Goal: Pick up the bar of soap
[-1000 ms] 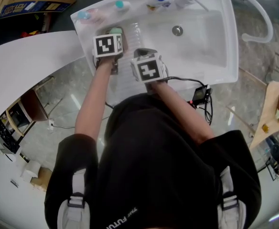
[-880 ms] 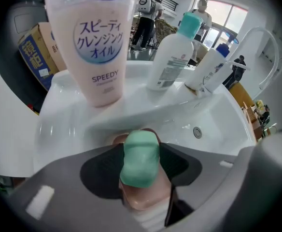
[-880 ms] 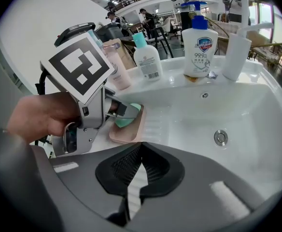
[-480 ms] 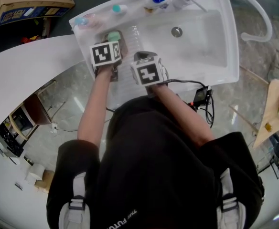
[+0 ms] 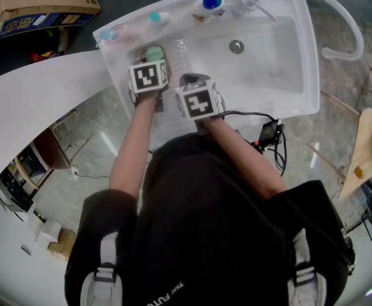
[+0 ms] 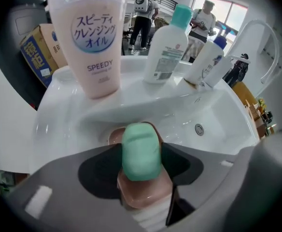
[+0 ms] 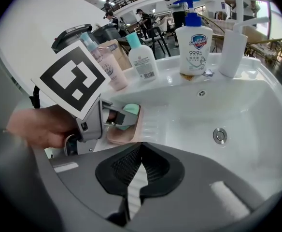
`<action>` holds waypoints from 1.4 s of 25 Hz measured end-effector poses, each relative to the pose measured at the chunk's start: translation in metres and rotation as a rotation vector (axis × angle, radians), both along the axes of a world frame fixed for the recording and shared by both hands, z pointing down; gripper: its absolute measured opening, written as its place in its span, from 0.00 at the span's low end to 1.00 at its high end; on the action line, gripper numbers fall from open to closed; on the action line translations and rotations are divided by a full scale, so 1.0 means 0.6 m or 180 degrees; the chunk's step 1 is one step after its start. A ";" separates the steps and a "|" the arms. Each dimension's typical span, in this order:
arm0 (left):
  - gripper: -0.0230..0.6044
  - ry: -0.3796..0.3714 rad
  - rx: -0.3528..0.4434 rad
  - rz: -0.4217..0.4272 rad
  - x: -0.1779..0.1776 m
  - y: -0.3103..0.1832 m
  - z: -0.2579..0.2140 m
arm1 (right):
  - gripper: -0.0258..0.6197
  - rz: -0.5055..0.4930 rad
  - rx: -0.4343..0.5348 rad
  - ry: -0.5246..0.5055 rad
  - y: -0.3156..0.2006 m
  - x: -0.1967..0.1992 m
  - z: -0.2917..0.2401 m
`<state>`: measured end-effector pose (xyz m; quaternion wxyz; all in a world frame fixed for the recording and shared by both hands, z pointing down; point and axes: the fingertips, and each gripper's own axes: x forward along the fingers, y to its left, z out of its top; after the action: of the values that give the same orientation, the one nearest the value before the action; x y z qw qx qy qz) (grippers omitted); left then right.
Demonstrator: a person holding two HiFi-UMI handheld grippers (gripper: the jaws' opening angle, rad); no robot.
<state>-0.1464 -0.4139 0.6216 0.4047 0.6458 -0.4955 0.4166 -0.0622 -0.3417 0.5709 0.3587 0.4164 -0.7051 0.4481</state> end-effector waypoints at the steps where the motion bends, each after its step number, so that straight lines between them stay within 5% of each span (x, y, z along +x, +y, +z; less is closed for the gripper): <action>1: 0.45 -0.0026 0.0015 0.0016 0.002 -0.006 -0.003 | 0.06 -0.0003 -0.0005 0.0001 0.001 0.000 0.001; 4: 0.45 -0.0006 -0.0148 -0.0053 0.000 0.001 -0.003 | 0.06 -0.0007 -0.0008 0.0019 0.001 0.003 0.001; 22: 0.44 0.0116 -0.0873 0.0599 0.017 0.002 0.021 | 0.06 0.0021 -0.0095 0.0007 0.016 0.006 0.010; 35: 0.44 0.0077 -0.0528 0.0602 0.019 0.005 0.014 | 0.06 0.0111 0.0039 -0.0040 0.021 0.019 -0.014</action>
<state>-0.1350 -0.4106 0.6298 0.4217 0.6589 -0.3913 0.4846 -0.0509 -0.3293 0.5628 0.3438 0.4280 -0.7027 0.4526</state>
